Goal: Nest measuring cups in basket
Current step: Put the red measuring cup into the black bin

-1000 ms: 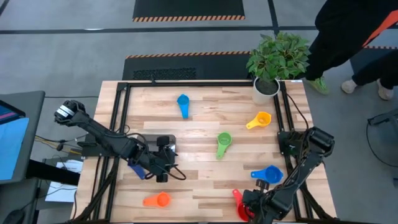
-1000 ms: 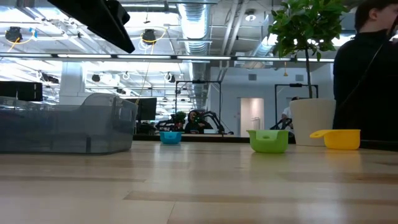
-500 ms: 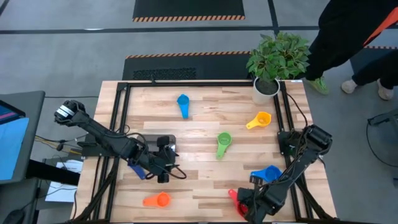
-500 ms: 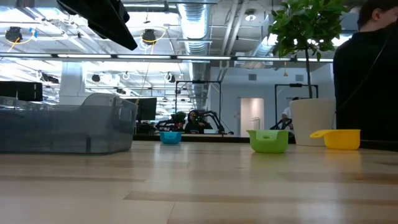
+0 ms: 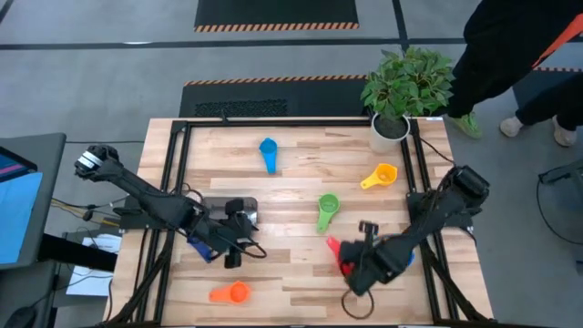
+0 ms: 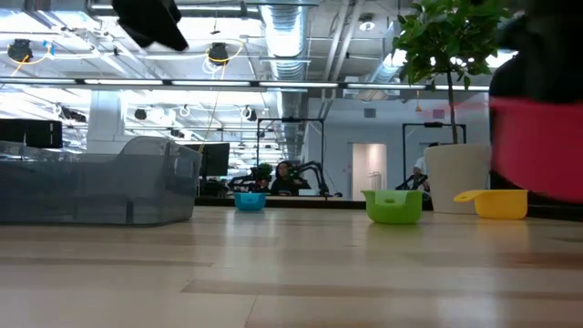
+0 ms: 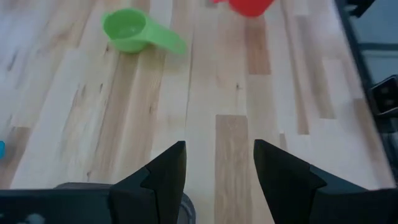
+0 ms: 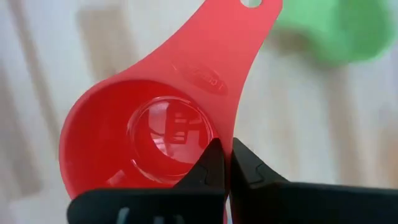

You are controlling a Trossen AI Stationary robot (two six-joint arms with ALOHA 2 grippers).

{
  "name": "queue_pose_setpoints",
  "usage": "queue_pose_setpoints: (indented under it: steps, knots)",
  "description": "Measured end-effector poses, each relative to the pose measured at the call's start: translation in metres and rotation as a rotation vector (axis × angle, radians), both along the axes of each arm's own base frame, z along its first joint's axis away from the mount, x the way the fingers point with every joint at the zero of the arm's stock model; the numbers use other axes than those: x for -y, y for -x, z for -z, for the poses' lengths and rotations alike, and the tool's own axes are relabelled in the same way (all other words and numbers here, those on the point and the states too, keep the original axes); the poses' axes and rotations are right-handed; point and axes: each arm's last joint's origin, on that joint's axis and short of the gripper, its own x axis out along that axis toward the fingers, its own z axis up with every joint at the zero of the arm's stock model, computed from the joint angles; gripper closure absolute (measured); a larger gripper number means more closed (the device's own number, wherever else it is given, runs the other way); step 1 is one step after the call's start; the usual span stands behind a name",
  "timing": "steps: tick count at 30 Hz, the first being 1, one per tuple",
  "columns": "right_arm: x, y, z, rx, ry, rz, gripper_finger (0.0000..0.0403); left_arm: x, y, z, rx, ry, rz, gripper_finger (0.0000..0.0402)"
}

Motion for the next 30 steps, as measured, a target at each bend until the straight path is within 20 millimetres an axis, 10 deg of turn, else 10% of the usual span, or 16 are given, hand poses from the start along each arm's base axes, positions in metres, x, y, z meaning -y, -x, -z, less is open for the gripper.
queue_pose_setpoints:
  steps: [15,30]
  knots:
    - [0.079,-0.088,-0.069,0.49,-0.076,0.035,0.0394,-0.025,0.084,-0.047,0.064,-0.024,0.003,0.0224]
    - [0.104,-0.191,-0.109,0.632,-0.04,-0.066,0.0394,-0.05,0.141,-0.06,0.088,0.006,0.049,0.0224]
